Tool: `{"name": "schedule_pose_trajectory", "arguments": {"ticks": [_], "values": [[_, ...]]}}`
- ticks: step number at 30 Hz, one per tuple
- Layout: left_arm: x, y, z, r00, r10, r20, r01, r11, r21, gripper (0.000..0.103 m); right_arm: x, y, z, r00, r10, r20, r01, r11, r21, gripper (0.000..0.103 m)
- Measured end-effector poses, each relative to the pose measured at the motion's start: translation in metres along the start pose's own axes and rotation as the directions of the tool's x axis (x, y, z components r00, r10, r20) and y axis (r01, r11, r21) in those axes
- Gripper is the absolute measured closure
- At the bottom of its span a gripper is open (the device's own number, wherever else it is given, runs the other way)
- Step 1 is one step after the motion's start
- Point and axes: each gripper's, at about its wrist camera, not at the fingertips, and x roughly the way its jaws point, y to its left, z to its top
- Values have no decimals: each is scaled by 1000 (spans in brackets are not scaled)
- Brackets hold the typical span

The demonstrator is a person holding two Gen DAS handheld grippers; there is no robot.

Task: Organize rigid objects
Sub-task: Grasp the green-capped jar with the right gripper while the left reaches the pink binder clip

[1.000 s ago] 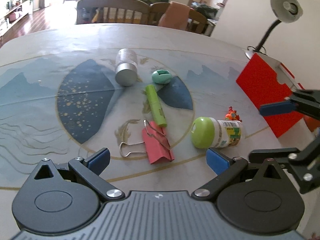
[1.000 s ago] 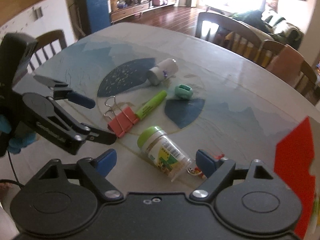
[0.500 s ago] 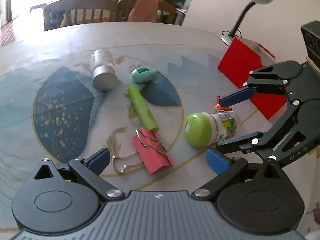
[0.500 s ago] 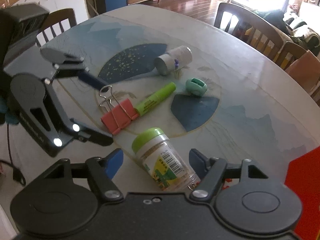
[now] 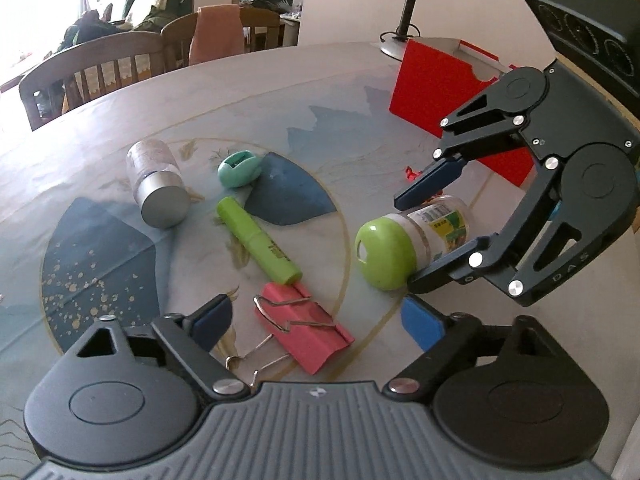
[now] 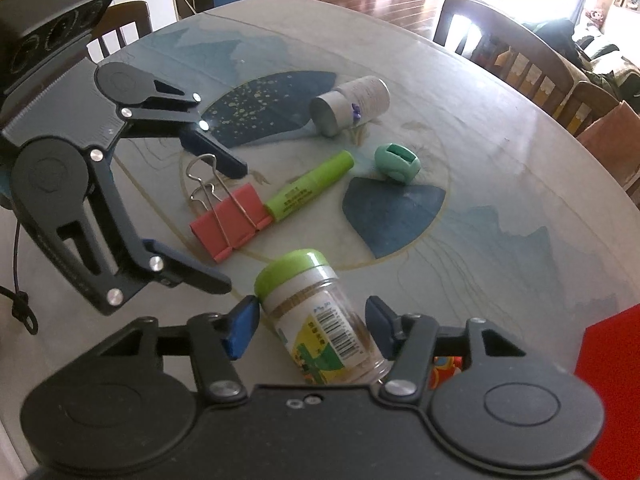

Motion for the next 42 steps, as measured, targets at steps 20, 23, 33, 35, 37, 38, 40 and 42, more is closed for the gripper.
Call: {"name": "schedule_pose_trajectory", "arguments": {"ticks": [20,23,33,35,37,38,40,42], "values": [[4,-4,-6,999,43,8,-43,997,65,57,-3,11,-10,997,-77,0,76,988,134,58],[2,-5,-6,998,55,6,-55,998,41,61,-6,11,-17,997,-75,5,72,977,200,58],[-6,-15,-11,998,70,-5,-70,997,-15,61,-36,18,-40,996,-83,46,59,926,373,61],[-8,-17,-12,998,68,-5,-68,997,-27,61,-41,19,-45,995,-85,53,57,914,401,61],[-10,-20,-14,998,70,-8,-70,997,-42,61,-46,20,-52,995,-80,55,47,895,443,61],[-11,-22,-15,998,70,-10,-70,996,-52,61,-49,20,-55,995,-79,58,44,888,458,61],[-14,-25,-16,998,66,-9,-66,995,-71,61,-55,22,-61,994,-82,67,40,876,481,61],[-18,-28,-16,998,62,-6,-62,994,-92,68,-62,20,-66,993,-85,76,35,861,507,61]]}}
